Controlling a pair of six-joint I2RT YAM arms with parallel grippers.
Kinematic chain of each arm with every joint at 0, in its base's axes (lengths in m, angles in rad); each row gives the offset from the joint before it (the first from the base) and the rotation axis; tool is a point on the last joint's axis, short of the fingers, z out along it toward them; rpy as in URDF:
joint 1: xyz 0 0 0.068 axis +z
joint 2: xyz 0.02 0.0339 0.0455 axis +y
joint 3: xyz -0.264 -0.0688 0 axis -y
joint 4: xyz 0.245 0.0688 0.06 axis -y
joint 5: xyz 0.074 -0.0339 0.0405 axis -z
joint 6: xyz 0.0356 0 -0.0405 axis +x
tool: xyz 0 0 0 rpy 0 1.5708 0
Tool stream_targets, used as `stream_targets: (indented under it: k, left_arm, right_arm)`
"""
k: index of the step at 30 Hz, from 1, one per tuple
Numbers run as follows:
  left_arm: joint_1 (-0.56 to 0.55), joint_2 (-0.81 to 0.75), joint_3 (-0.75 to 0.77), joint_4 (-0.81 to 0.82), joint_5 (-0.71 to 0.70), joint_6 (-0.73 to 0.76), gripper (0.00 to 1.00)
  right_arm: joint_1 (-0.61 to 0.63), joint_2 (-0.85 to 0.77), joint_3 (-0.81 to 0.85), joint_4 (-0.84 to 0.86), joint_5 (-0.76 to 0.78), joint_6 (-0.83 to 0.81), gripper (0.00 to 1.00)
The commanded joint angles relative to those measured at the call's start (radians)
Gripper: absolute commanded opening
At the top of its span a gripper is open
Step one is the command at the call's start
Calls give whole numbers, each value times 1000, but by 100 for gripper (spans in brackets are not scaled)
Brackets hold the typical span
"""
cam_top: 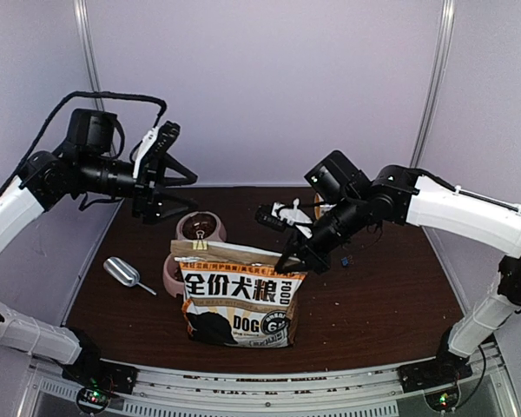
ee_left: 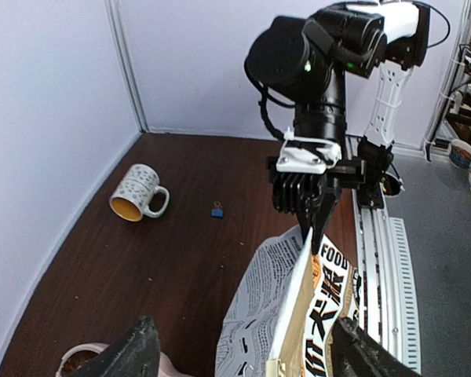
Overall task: Serve the pet food
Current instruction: Press the seal on the pet food bag.
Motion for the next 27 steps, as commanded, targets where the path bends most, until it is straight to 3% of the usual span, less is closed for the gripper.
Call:
stream_targets:
  k: [1,9,13,20,27]
  left_arm:
    - [-80,135,85,-120,-25,76,78]
    - [-158,335,222,-321,-2,137,78]
    - [-186,385,252,-384,-7,153,73]
    - [-202,406,234,-416,-52,152,40]
    - [-204,421,239,-419,-61,154,12]
  right_arm:
    - [-4,-72,-19,10,-82,6,0]
    - [-7,-89,-32,53,-106,15,0]
    - [-7,-86,-32,62,-95,17,0]
    - [-7,-106,-57,110,-81,44,0]
    - [-12,-160,-143,189,-77,95,26]
